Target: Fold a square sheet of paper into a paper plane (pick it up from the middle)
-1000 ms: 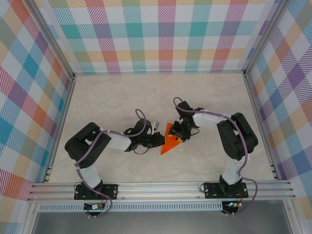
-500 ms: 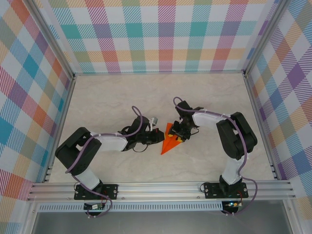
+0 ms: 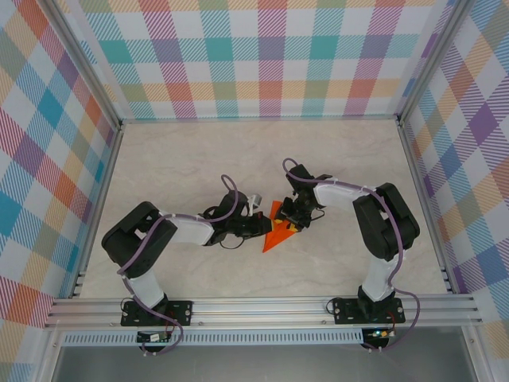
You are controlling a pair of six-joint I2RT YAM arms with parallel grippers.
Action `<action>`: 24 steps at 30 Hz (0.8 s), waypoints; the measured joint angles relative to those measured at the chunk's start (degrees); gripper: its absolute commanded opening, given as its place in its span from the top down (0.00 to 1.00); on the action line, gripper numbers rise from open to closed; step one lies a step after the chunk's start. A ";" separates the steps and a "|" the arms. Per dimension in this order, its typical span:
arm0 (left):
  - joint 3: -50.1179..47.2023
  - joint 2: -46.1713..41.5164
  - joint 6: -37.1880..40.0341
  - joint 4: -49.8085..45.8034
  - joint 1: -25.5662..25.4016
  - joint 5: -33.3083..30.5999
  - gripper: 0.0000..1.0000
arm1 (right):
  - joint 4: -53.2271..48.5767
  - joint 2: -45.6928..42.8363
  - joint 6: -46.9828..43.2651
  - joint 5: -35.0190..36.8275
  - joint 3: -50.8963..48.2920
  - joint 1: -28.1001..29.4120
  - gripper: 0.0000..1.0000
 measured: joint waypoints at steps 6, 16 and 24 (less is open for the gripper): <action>0.63 1.20 -0.15 -0.04 -0.02 -0.07 0.98 | -0.04 0.02 0.00 0.02 0.00 0.00 0.56; 1.68 2.43 0.61 -2.10 -0.02 -0.79 1.00 | -0.20 0.11 0.07 0.24 0.00 0.00 0.57; 1.68 2.91 1.14 -3.28 -0.02 -1.97 1.00 | -0.48 0.63 0.20 0.31 0.22 0.00 0.57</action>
